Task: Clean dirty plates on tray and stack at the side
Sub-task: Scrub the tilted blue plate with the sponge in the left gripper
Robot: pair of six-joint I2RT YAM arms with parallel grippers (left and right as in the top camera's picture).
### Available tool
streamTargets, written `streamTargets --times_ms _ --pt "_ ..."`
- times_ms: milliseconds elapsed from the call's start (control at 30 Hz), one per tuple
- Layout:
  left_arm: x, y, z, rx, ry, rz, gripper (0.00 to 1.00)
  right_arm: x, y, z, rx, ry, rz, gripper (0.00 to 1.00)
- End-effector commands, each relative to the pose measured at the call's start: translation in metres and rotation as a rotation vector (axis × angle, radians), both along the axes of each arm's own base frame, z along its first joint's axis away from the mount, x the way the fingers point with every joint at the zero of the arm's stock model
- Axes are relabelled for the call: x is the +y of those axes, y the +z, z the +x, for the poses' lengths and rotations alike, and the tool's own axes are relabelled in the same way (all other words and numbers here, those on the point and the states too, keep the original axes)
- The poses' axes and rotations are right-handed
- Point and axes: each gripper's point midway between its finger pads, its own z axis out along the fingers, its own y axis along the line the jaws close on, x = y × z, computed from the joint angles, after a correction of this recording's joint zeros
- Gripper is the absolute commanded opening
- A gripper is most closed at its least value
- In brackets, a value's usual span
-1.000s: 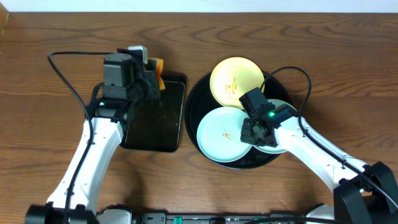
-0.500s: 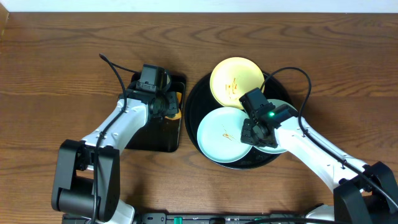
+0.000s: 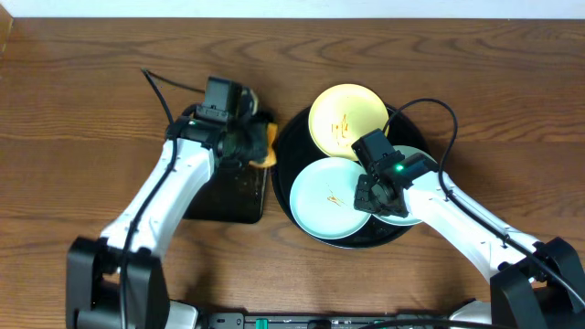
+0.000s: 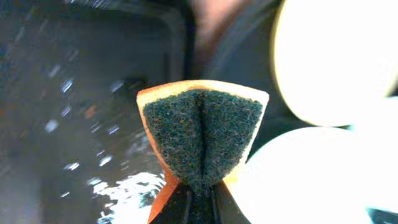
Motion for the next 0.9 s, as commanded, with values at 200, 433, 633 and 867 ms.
streamTargets --times_ms 200,433,633,867 --pt "-0.096 -0.013 -0.043 0.103 -0.174 -0.102 0.08 -0.001 0.000 -0.001 0.002 0.011 0.001 0.01" --pt "-0.156 -0.050 -0.085 0.248 -0.252 -0.135 0.07 -0.001 0.000 -0.001 0.003 0.011 0.001 0.01" --pt "-0.184 -0.072 -0.115 0.331 -0.327 -0.148 0.07 -0.001 0.000 -0.002 0.003 0.011 0.001 0.01" --pt "-0.127 -0.095 -0.073 0.193 -0.218 0.120 0.08 -0.003 0.000 -0.005 0.016 0.011 -0.006 0.01"
